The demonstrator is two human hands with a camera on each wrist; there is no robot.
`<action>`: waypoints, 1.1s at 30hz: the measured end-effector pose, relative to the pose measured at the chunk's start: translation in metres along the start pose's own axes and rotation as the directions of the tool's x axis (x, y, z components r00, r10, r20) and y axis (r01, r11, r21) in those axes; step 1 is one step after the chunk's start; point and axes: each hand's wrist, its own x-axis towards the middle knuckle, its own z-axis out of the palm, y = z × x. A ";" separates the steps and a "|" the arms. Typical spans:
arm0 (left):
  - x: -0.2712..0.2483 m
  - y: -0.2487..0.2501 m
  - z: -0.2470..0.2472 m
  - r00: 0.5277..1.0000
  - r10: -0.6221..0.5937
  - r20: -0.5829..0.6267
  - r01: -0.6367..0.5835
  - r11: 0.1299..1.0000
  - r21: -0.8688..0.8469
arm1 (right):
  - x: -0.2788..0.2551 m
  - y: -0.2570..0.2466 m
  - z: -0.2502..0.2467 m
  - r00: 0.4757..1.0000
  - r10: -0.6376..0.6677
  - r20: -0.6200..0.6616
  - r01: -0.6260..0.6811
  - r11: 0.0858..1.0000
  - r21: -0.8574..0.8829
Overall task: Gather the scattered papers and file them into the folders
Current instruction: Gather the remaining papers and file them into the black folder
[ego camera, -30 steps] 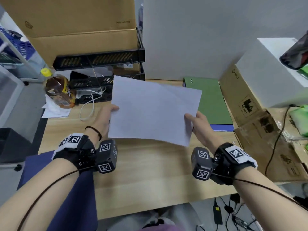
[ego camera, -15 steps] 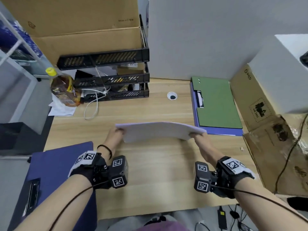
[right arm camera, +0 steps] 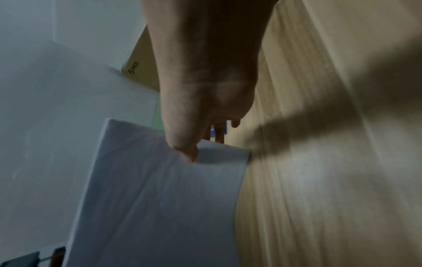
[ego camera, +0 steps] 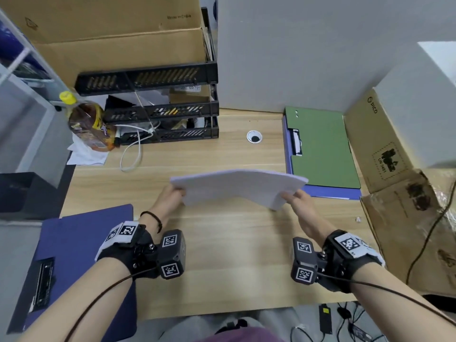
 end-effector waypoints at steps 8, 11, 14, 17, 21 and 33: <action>0.001 0.015 -0.010 0.997 0.060 -0.039 -0.065 0.986 -0.153 | 0.005 -0.021 0.001 0.991 -0.127 0.029 0.129 0.987 -0.091; 0.001 0.007 -0.025 0.999 0.000 -0.045 -0.011 0.971 -0.237 | 0.009 -0.028 0.000 0.998 -0.063 -0.011 0.064 0.995 0.075; -0.006 -0.004 -0.031 0.998 -0.031 -0.059 -0.001 0.880 -0.476 | 0.009 -0.035 0.012 1.000 0.020 0.000 -0.020 0.974 0.227; -0.010 0.003 -0.025 1.000 -0.019 0.022 0.028 0.778 -0.628 | 0.009 -0.045 0.046 0.997 0.037 0.060 -0.053 0.958 0.282; -0.019 0.020 -0.010 1.000 0.010 0.028 0.008 0.815 -0.580 | -0.004 -0.050 0.092 0.973 0.051 0.226 -0.107 0.964 0.243; -0.051 -0.050 -0.092 0.985 -0.018 0.173 0.069 0.953 -0.295 | -0.015 -0.042 0.094 0.827 0.166 0.537 -0.123 0.986 -0.114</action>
